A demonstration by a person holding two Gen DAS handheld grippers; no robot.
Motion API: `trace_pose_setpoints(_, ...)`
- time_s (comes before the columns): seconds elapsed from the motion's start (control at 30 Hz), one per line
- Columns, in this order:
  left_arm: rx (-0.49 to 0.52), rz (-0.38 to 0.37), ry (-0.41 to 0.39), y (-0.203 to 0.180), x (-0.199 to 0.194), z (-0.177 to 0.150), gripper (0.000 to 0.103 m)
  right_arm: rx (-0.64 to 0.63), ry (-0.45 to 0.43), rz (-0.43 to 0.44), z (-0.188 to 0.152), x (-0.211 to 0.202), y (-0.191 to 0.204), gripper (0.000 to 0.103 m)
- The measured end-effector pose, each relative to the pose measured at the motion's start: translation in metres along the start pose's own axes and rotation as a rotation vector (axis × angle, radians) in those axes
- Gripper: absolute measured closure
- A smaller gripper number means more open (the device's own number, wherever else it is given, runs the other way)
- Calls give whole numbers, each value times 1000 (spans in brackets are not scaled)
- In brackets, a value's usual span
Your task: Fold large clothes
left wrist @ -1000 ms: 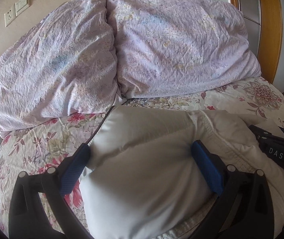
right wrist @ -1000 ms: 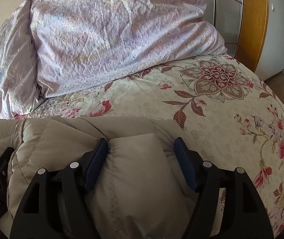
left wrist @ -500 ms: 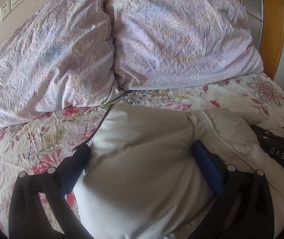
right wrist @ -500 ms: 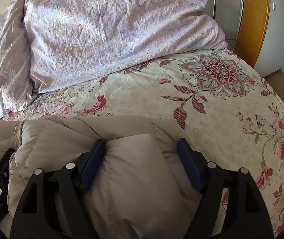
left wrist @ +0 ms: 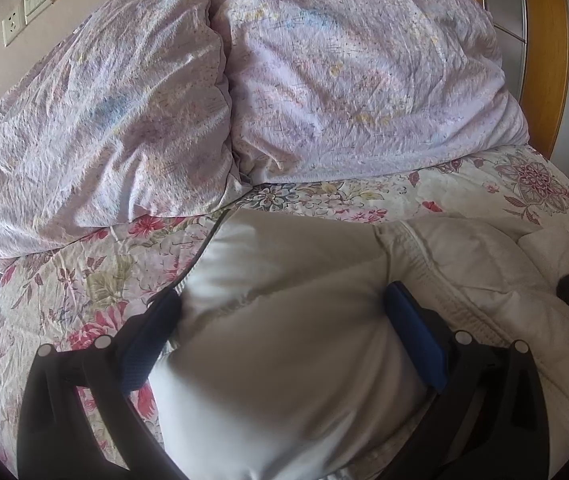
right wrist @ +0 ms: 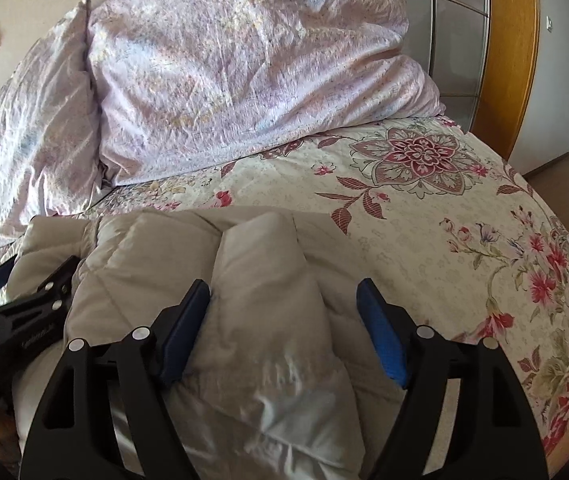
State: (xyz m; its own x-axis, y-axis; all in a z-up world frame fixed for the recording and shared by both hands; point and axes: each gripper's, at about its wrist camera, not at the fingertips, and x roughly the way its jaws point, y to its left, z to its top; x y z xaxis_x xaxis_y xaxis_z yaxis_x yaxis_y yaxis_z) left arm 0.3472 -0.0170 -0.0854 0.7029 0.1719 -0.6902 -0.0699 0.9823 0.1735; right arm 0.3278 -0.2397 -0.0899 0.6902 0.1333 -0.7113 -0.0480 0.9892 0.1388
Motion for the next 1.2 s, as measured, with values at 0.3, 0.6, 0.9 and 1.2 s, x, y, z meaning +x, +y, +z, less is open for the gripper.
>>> trace_pose_setpoints(0.3,4,6,-7,-2,-2,0,2,1,52,47,-23,22,-5,21)
trace_pose_setpoints(0.6,-63,-132,-14,26,-41,-18,2,3,142,96,-15,7,-13,17)
trace_pose_setpoints(0.9,-120,-279,32,72,-85,-49,2,41,219,239,-4,-27,-58,1)
trace_pose_setpoints(1.2,-211,-417,150,89,-73,-66,2,226,447,516,-9,19,-90,1)
